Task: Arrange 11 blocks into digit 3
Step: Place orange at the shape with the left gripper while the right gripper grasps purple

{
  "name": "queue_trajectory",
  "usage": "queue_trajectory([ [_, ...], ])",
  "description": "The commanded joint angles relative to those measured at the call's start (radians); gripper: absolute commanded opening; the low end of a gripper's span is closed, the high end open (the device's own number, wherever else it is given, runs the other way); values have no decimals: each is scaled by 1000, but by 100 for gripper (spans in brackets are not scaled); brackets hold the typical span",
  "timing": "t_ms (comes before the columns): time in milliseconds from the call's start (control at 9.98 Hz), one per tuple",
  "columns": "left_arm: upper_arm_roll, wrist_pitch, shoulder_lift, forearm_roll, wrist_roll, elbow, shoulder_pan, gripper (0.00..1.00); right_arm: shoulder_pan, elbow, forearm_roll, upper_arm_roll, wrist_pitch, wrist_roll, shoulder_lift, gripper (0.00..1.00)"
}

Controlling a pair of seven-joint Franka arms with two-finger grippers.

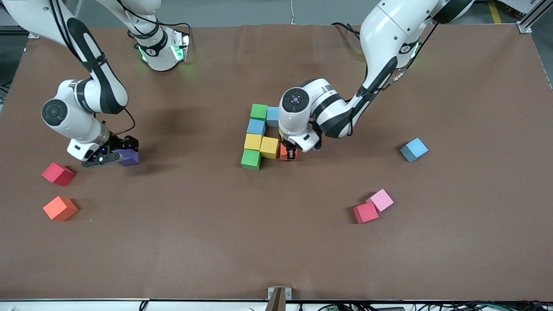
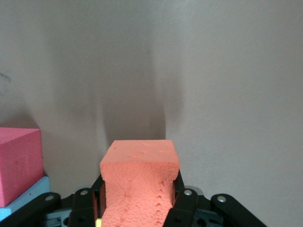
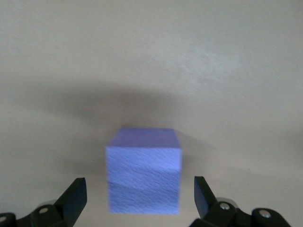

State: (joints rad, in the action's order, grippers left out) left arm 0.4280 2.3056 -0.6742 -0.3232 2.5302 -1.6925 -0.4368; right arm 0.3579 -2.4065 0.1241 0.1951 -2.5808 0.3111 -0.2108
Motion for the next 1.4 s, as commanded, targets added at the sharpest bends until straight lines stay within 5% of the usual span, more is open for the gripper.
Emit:
queue_trajectory([
  [0, -9, -18, -19, -25, 27, 20, -20, 19, 18, -39, 11, 18, -42, 6, 50, 100],
  [801, -9, -12, -38, -97, 90, 20, -56, 19, 21, -37, 14, 17, -185, 11, -67, 100],
  [902, -9, -12, -38, -97, 90, 19, -57, 19, 22, -37, 14, 17, -183, 16, -70, 84],
  [1002, -9, -12, -39, -99, 96, 17, -57, 19, 22, -36, 14, 17, -173, 19, -68, 24],
  [1102, -9, -12, -39, -99, 97, 17, -57, 19, 26, -34, 15, 17, -171, 20, -68, 2],
  [1202, -9, -11, -41, -100, 97, 17, -57, 24, 33, -34, 15, 17, -170, 31, -67, 0],
  [1302, -9, -11, -39, -118, 97, 16, -54, 54, 35, -31, 15, 17, -170, 25, -65, 0],
])
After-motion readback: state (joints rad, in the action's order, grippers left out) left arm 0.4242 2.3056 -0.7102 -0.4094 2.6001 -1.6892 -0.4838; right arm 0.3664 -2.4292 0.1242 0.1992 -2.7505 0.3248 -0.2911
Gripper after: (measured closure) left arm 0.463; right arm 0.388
